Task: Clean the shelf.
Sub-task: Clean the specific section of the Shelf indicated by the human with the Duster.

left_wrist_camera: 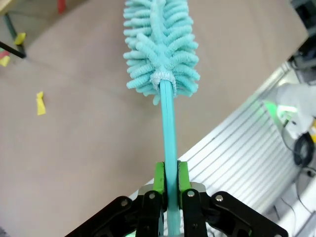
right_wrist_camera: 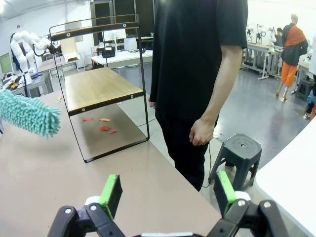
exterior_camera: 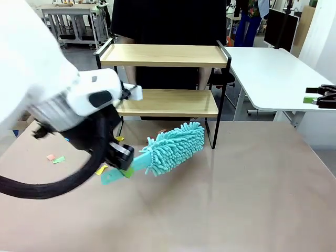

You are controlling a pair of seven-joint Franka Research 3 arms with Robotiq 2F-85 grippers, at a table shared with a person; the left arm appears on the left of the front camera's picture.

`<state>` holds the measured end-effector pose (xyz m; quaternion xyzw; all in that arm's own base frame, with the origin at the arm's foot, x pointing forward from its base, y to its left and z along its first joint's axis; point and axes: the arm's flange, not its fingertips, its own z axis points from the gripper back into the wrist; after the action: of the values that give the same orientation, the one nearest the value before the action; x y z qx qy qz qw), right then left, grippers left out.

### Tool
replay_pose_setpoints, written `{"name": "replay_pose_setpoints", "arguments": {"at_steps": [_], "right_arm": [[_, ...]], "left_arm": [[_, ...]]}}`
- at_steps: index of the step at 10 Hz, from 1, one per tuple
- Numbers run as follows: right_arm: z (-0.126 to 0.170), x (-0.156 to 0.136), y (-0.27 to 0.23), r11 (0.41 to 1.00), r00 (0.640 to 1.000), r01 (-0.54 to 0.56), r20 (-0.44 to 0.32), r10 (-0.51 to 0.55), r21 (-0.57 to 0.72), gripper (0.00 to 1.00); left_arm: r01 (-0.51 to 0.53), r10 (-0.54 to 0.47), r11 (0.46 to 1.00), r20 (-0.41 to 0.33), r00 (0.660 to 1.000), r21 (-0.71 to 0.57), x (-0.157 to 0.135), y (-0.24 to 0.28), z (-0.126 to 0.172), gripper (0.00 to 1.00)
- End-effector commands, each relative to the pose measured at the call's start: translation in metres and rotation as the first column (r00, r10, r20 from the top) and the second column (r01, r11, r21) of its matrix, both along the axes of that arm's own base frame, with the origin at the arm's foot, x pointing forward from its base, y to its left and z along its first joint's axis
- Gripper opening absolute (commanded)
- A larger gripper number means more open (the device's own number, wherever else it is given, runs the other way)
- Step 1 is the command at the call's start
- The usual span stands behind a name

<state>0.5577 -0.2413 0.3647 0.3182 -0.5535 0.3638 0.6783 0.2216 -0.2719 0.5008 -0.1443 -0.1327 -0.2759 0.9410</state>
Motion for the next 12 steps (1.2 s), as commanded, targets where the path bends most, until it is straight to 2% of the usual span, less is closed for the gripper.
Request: {"name": "replay_pose_setpoints", "arguments": {"at_steps": [1, 3, 4, 7, 8, 10, 11, 12], "right_arm": [[0.003, 0.0, 0.002, 1.0, 1.0, -0.001, 0.004, 0.001, 0.0, 1.0], [0.003, 0.0, 0.002, 1.0, 1.0, -0.001, 0.004, 0.001, 0.0, 1.0], [0.003, 0.0, 0.002, 1.0, 1.0, -0.001, 0.004, 0.001, 0.0, 1.0], [0.003, 0.0, 0.002, 1.0, 1.0, -0.001, 0.004, 0.001, 0.0, 1.0], [0.003, 0.0, 0.002, 1.0, 1.0, -0.001, 0.004, 0.001, 0.0, 1.0], [0.003, 0.0, 0.002, 1.0, 1.0, -0.001, 0.004, 0.001, 0.0, 1.0], [0.003, 0.0, 0.002, 1.0, 1.0, -0.001, 0.004, 0.001, 0.0, 1.0], [0.003, 0.0, 0.002, 1.0, 1.0, -0.001, 0.004, 0.001, 0.0, 1.0]], "left_arm": [[-0.089, 0.09, 0.996, 0.024, 0.996, -0.006, 0.01, -0.014, -0.016, 0.13], [-0.105, 0.105, 0.993, -0.004, 0.994, -0.053, 0.024, -0.019, -0.015, 0.13], [-0.062, 0.062, 0.998, 0.003, 0.998, -0.007, 0.009, -0.017, -0.017, 0.13], [-0.063, 0.063, 0.998, -0.004, 0.998, -0.015, 0.016, -0.02, -0.022, 0.13], [-0.111, 0.111, 0.994, 0.013, 0.994, -0.013, 0.019, -0.044, -0.024, 0.13], [-0.122, 0.121, 0.992, 0.035, 0.992, 0.017, 0.033, -0.076, -0.039, 0.13], [-0.114, 0.114, 0.993, 0.037, 0.993, -0.012, 0.037, -0.086, -0.044, 0.13], [-0.16, 0.161, 0.987, 0.051, 0.986, -0.009, 0.042, -0.095, -0.051, 0.13]]}}
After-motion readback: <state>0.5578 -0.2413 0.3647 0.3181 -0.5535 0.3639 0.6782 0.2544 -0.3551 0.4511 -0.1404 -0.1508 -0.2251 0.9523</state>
